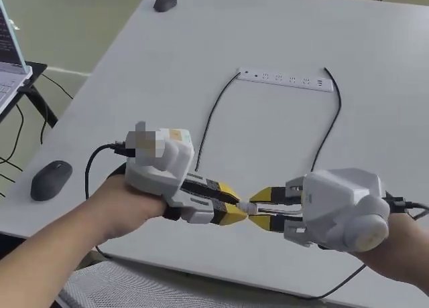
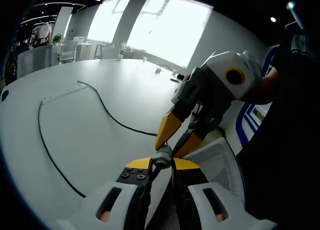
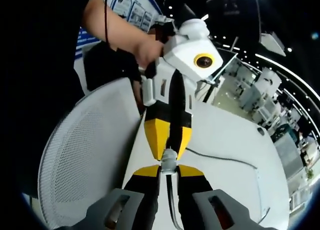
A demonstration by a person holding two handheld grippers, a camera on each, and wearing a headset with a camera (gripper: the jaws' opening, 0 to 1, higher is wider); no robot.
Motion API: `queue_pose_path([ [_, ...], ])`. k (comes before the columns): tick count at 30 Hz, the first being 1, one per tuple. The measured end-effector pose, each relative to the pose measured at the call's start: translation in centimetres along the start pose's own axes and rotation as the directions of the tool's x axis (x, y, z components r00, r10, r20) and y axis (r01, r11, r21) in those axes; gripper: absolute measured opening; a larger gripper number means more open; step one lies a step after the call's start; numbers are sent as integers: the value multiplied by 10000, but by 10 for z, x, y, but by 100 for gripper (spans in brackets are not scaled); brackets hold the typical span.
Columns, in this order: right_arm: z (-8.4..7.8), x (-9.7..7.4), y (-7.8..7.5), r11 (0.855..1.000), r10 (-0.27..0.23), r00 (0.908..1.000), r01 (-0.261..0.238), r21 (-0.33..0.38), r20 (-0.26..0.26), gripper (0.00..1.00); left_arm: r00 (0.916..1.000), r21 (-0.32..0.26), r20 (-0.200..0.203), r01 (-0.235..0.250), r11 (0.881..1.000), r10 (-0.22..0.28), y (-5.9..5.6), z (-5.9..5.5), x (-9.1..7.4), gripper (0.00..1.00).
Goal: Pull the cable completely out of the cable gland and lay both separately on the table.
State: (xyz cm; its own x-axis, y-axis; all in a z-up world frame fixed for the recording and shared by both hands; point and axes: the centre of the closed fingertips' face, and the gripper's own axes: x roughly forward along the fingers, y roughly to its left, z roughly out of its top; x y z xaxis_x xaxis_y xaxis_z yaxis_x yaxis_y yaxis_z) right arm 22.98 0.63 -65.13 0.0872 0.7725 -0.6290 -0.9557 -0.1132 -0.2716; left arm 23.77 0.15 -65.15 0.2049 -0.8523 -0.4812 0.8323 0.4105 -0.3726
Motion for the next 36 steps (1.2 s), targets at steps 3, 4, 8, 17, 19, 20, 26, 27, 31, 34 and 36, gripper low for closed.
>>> queue_pose_path([
  [3, 2, 0, 0, 9997, 74, 9999, -77, 225, 125, 8, 10000, 11, 17, 17, 10000, -17, -1, 0, -1, 15],
  [4, 2, -1, 0, 9996, 79, 9999, -83, 265, 143, 8, 10000, 20, 37, 17, 10000, -17, -2, 0, -2, 15],
  [8, 3, -3, -5, 9906, -37, 9983, -44, 1367, 590, 12, 10000, 36, 89, -35, 10000, 35, -1, 0, -4, 15],
  [17, 5, -19, -10, 8128, 1247, 9649, -2330, 5339, 2313, 19, 9997, 360, -39, -230, 9991, 231, -1, -4, -7, 15],
  [19, 1, -18, -14, 7721, 1443, 9597, -2617, 5791, 2412, 20, 9997, 368, -29, -232, 9991, 233, -2, -5, -7, 15],
  [20, 1, -19, -7, 7117, 2040, 9417, -3302, 6201, 2674, 20, 9997, 364, -3, -227, 9991, 227, -3, -4, -8, 15],
  [26, 8, -11, -10, 5833, 1893, 8991, -4264, 6913, 3948, 19, 9997, 421, 122, -222, 9989, 217, -5, -2, -8, 15],
  [27, 10, -11, -7, 5608, 2039, 8888, -4496, 6952, 4103, 19, 9997, 456, 129, -215, 9987, 209, -5, -2, -8, 15],
  [31, 14, -9, 1, 5318, 2280, 8748, -4796, 6979, 4275, 15, 9997, 604, 136, -221, 9979, 214, -6, 0, -8, 15],
  [34, 11, -5, 4, 5210, 2420, 8749, -4819, 7045, 4196, 15, 9998, 786, 108, -199, 9967, 191, -7, -1, -8, 15],
  [36, 11, -6, 4, 5219, 2461, 8731, -4853, 7016, 4209, 11, 9998, 841, 57, -187, 9963, 183, -8, -1, -8, 15],
])
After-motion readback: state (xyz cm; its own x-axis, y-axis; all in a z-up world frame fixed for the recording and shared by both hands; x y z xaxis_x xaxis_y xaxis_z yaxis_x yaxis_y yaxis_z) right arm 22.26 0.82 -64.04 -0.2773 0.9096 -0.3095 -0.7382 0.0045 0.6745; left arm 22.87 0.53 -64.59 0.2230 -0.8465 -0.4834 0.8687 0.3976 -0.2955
